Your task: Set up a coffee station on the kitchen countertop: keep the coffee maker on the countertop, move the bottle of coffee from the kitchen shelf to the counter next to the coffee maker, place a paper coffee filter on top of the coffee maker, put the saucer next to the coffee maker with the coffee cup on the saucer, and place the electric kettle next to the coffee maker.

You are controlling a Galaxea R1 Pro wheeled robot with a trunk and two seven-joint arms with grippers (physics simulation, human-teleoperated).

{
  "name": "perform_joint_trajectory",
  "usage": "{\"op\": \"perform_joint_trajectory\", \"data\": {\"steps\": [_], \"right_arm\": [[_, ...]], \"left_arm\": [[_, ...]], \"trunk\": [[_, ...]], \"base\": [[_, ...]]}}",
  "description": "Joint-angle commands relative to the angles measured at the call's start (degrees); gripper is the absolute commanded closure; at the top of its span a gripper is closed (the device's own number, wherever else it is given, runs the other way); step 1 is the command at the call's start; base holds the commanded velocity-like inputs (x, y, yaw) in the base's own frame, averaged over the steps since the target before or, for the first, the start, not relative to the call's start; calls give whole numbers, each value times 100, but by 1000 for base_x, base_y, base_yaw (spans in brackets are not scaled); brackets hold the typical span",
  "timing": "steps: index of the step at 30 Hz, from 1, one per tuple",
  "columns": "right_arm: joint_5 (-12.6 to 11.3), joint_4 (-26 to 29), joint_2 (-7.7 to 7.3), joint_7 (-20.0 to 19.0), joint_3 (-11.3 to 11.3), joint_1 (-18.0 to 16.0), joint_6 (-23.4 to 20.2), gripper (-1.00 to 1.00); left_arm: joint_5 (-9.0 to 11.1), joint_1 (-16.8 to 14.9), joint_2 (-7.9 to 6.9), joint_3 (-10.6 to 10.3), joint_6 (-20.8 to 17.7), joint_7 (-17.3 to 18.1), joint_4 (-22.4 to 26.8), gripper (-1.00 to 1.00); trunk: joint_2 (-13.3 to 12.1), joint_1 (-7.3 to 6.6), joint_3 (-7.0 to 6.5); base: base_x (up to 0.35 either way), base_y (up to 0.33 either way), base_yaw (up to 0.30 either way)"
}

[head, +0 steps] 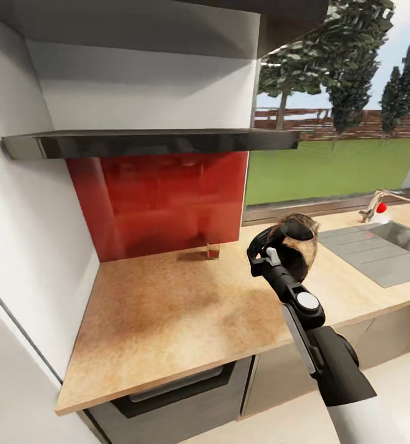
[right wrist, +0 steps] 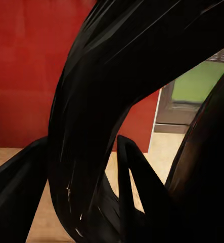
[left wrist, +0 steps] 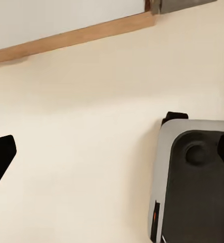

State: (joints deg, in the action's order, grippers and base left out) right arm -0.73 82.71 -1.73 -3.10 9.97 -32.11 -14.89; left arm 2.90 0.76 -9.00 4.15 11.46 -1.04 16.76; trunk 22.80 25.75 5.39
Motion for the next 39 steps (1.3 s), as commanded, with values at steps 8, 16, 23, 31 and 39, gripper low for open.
{"op": "perform_joint_trajectory", "data": {"steps": [8,16,23,31,39], "right_arm": [[-6,16,-3,-7,5,-6,-41,100],[-10,25,-3,-11,5,-8,-427,100],[-13,26,-3,-9,5,-8,-442,100],[-13,26,-3,-8,5,-11,-444,100],[-14,26,-3,-8,5,-9,-445,100]], "left_arm": [[-282,3,92,-1,6,-1,20,-100],[-299,3,102,7,7,-1,20,-100],[-299,3,101,7,12,-1,20,-100],[-302,3,133,7,14,-1,20,-100],[-306,3,144,7,14,-2,20,-100]], "trunk": [[12,4,11],[12,4,11],[12,4,11],[12,4,11],[12,4,11]], "base": [[101,-153,-259],[151,-232,-180],[152,-233,-137],[135,-240,-260],[11,-271,-265]]}}
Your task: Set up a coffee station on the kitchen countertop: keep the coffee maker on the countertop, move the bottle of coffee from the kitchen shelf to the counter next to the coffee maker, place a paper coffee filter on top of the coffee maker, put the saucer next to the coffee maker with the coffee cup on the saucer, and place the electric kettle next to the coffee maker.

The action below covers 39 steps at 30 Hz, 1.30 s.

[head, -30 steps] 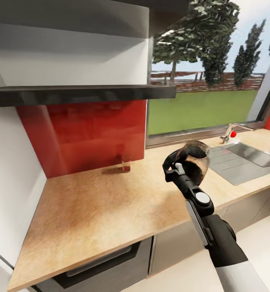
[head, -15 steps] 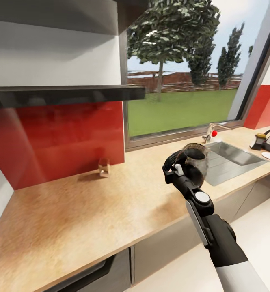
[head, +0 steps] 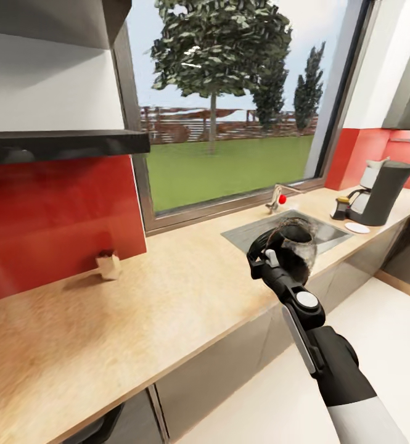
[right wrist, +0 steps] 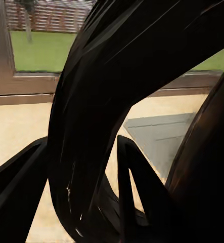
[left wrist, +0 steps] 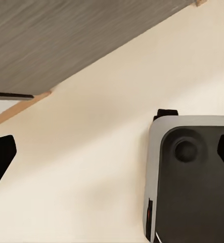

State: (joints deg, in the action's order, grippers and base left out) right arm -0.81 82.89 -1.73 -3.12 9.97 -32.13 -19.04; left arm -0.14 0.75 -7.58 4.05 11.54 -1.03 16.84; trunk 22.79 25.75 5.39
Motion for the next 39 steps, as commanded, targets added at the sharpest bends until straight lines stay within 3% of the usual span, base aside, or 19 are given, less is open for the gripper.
{"op": "perform_joint_trajectory", "data": {"steps": [1,16,39], "right_arm": [[-7,8,-3,-5,5,-6,-30,100],[-1,0,-3,-7,5,-3,-30,100],[1,-1,-3,-9,5,-4,-30,100]], "left_arm": [[3,4,2,17,6,-5,12,-100],[5,4,-1,17,6,-9,3,-100],[5,4,-7,22,6,-10,3,-100]], "trunk": [[13,4,11],[13,4,11],[13,4,11]], "base": [[0,-273,-265],[58,-272,-265],[223,-207,-265]]}}
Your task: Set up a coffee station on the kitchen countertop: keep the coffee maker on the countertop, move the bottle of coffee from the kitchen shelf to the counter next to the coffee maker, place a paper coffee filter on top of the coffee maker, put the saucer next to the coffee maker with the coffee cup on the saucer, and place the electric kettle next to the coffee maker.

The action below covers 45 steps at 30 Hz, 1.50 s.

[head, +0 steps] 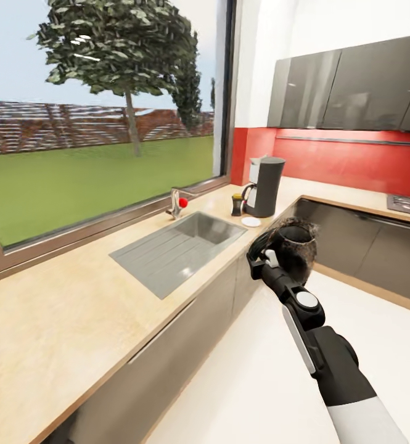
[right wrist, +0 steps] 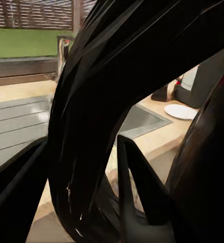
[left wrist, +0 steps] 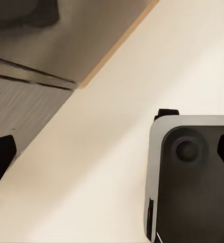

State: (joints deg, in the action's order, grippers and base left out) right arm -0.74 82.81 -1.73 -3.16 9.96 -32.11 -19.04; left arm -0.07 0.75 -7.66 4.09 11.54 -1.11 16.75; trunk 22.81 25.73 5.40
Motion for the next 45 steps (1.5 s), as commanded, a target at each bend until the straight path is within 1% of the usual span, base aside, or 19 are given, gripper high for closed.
{"op": "perform_joint_trajectory", "data": {"steps": [1,15,34,45], "right_arm": [[-5,8,-3,-6,6,-6,-28,100],[-5,8,-3,-2,6,-6,-30,100],[-5,8,-3,-3,6,-9,-22,100],[-5,2,-3,-1,6,-6,-23,100]], "left_arm": [[-1,4,2,19,6,-3,12,-100],[15,4,3,21,6,-3,12,-100],[41,4,2,21,6,-3,3,-100],[41,4,2,21,6,-3,3,-100]], "trunk": [[11,6,10],[11,6,10],[11,6,10],[11,6,10]], "base": [[241,-192,-265],[243,-189,-265],[285,-150,-265],[318,-31,-265]]}}
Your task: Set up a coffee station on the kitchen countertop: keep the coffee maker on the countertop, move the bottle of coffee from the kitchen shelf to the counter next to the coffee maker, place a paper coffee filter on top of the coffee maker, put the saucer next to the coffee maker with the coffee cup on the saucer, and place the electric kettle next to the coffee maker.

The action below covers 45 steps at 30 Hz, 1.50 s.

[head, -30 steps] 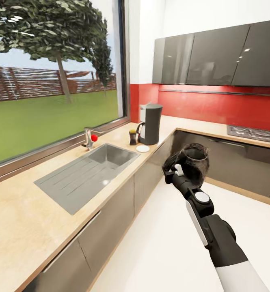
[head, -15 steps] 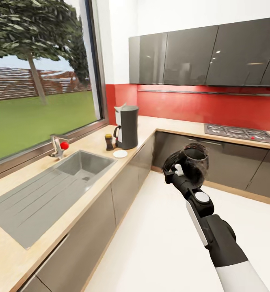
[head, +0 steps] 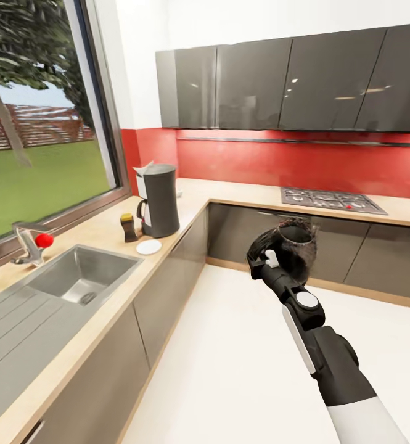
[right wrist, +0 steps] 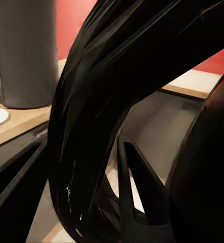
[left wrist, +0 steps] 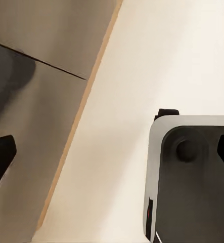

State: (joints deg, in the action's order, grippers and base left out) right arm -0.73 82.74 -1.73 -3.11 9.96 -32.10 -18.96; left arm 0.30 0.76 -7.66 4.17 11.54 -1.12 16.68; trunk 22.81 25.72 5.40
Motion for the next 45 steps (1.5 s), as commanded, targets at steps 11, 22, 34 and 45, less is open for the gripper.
{"op": "perform_joint_trajectory", "data": {"steps": [11,22,34,45], "right_arm": [[-14,5,-3,-10,6,-8,-38,100],[-15,5,-3,-9,6,-7,-38,100],[-9,9,-1,-7,7,-7,-33,100],[-6,14,13,-7,15,-7,-29,100]], "left_arm": [[5,3,1,14,6,-3,11,-100],[13,3,1,14,6,-3,11,-100],[13,3,1,14,6,-3,11,-100],[13,3,1,14,6,-3,11,-100]], "trunk": [[11,7,46],[11,7,116],[11,7,169],[11,7,171]], "base": [[328,0,-227],[331,0,-213],[327,-40,-205],[309,-129,-9]]}}
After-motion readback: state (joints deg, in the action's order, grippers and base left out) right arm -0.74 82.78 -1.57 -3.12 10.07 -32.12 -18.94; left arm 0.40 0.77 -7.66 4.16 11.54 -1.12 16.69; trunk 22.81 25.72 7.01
